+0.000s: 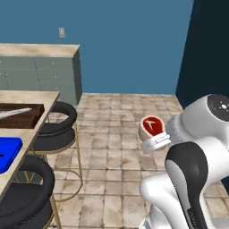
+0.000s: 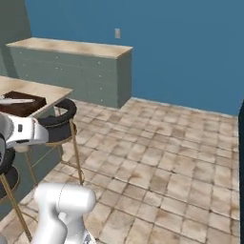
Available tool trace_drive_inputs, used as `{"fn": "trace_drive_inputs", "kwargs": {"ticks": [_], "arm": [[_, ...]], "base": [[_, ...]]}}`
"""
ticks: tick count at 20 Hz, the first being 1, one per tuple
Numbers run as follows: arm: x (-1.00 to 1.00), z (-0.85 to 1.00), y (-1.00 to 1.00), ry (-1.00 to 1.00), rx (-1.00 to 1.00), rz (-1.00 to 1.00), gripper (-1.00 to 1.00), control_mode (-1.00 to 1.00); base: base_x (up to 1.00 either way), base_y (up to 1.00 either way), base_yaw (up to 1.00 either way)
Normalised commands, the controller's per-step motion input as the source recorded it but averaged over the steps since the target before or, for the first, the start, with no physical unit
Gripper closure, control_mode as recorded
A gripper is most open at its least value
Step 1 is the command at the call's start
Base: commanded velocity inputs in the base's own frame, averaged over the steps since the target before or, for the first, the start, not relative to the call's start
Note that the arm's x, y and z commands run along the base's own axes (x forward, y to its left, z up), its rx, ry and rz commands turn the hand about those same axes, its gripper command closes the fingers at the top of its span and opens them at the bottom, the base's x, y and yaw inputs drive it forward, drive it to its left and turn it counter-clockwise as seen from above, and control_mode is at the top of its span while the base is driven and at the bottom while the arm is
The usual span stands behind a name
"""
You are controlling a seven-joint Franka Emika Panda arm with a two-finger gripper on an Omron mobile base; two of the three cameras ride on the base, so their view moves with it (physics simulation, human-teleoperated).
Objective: Gather the lemon wedge and squash from the fridge and place them on a tray on the dining counter. Then gather the chicken drumstick and steak from the fridge and place them on the other tray.
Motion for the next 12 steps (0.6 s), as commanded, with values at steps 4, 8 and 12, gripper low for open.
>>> {"fn": "trace_drive_inputs", "kwargs": {"ticks": [4,8,12], "arm": [[0.00,0.00,0.00,0.00,0.00,0.00,1.00,1.00],[0.00,0.00,0.00,0.00,0.00,0.00,1.00,1.00],[0.00,0.00,0.00,0.00,0.00,0.00,1.00,1.00]], "base": [[0.15,0.28,0.58],[0.60,-0.13,0.50],[0.78,-0.44,0.44]]}}
